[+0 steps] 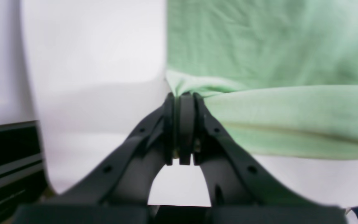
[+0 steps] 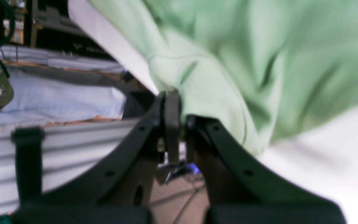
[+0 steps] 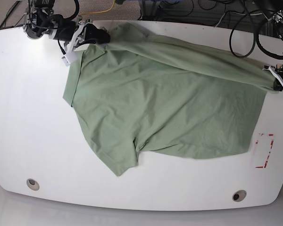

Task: Layout the t-shirt on the table in an organized manner, then fold the t-shirt properly
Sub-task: 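Slide the left gripper along the shirt edge toward the hem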

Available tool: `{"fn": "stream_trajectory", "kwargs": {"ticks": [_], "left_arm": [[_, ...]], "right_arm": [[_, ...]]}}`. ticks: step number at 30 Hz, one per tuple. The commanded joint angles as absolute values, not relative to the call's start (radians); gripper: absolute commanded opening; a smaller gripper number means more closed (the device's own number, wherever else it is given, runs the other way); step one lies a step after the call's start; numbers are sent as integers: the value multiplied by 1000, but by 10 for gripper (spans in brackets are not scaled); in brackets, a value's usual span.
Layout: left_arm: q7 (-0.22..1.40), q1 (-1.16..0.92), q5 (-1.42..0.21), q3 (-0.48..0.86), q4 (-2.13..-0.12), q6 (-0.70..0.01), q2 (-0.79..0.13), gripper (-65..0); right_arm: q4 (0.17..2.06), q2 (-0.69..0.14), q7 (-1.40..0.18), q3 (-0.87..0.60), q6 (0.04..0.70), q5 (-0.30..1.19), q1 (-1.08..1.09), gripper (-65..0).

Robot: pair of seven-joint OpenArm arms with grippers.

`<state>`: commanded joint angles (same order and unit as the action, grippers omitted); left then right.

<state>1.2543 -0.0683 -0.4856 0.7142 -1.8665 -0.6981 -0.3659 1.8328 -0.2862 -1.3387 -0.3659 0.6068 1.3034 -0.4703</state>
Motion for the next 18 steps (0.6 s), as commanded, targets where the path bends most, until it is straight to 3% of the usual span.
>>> {"fn": "stream_trajectory", "kwargs": {"ticks": [18], "left_arm": [[1256, -36, -486, 716, -1863, -698, -369, -650]], "right_arm": [[1837, -288, -1339, -367, 607, 1308, -464, -647]]}}
